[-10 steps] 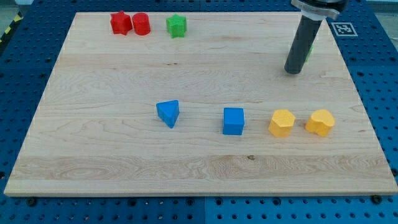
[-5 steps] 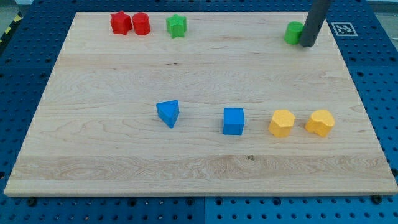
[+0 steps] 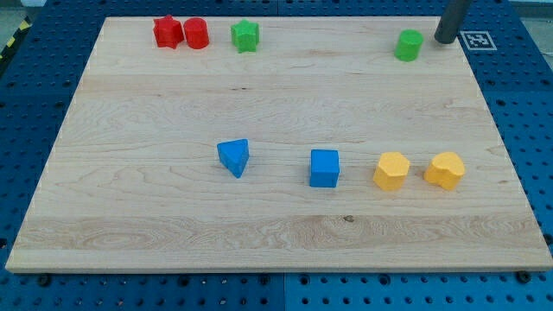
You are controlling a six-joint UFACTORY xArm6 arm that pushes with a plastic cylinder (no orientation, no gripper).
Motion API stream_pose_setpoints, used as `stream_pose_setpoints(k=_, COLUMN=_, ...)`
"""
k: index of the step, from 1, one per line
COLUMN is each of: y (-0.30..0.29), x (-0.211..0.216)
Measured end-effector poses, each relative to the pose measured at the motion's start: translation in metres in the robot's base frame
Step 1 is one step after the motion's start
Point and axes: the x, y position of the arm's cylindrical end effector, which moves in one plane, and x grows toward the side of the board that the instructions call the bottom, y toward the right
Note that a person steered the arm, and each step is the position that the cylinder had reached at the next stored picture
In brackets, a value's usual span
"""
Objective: Push the green circle towards the green star
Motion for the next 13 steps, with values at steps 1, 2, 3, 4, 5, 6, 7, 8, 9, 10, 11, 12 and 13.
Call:
stream_pose_setpoints(k=1, y=-0.013, x=0.002)
stream_pose_setpoints(k=2, y=-0.024, x=0.011)
stream_pose_setpoints(k=3, y=-0.044, x=0.026)
stream_pose_setpoints(k=4, y=-0.06, x=0.026)
stream_pose_setpoints(k=5, y=-0.073, x=0.026)
stream_pose_setpoints(k=6, y=-0.074, x=0.026)
stream_pose_setpoints(k=7, y=-0.074, x=0.026)
stream_pose_setpoints(k=8, y=-0.076, x=0.026)
stream_pose_setpoints(k=9, y=-0.083, x=0.026)
stream_pose_setpoints(k=10, y=-0.098, x=0.026)
stream_pose_setpoints(k=11, y=-0.119, x=0.025)
stream_pose_setpoints(k=12, y=-0.144, x=0.018)
stream_pose_setpoints(k=13, y=-0.166, x=0.009)
